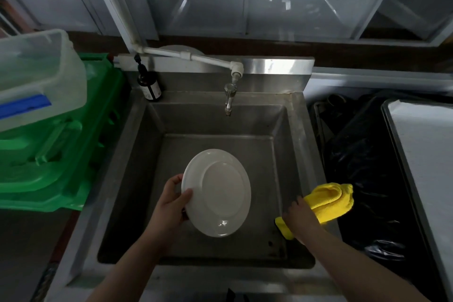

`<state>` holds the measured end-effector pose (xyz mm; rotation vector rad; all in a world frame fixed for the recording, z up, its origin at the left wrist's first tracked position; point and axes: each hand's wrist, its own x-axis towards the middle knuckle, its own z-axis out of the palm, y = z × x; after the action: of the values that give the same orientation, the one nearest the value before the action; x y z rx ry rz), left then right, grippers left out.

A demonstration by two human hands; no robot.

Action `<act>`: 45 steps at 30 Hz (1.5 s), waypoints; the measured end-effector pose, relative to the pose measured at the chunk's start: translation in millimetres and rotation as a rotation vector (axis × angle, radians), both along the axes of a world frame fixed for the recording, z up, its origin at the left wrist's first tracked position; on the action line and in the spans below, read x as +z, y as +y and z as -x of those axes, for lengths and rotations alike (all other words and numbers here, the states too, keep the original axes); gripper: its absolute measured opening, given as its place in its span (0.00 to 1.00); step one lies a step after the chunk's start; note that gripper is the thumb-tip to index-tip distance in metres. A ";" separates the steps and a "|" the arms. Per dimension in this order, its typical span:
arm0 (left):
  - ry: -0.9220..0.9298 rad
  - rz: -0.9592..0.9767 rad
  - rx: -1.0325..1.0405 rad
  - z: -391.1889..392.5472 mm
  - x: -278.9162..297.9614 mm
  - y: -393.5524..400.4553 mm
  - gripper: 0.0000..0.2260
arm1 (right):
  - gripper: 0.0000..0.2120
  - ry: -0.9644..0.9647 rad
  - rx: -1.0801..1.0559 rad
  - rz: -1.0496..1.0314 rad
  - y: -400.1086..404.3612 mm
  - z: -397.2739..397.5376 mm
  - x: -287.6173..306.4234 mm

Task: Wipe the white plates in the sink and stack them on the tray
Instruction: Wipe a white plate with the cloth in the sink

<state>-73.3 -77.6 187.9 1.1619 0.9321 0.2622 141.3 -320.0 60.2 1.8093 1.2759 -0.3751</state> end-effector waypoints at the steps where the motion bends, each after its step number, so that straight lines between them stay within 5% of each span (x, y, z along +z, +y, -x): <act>1: -0.003 0.004 0.000 -0.1 0.7 0.0 0.13 | 0.17 -0.002 0.009 0.008 0.8 0.5 -0.3; 9: -0.028 -0.020 -0.003 -5.9 9.7 0.6 0.12 | 0.12 0.132 -0.142 -0.119 5.0 2.3 27.8; 20: -0.080 -0.054 -0.027 -9.2 17.4 5.3 0.11 | 0.21 0.623 -0.930 -0.789 21.3 -16.6 97.1; 33: -0.164 -0.078 -0.085 -20.5 33.6 -3.1 0.11 | 0.17 0.823 -1.073 -1.339 35.2 4.4 146.8; 45: -0.178 -0.266 -0.290 -31.4 45.2 -8.3 0.15 | 0.13 0.771 -1.011 -1.520 64.4 7.7 146.5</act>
<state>-41.8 -85.9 233.1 1.4758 0.5740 0.2541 133.6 -255.6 206.7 3.8992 0.9601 -0.8091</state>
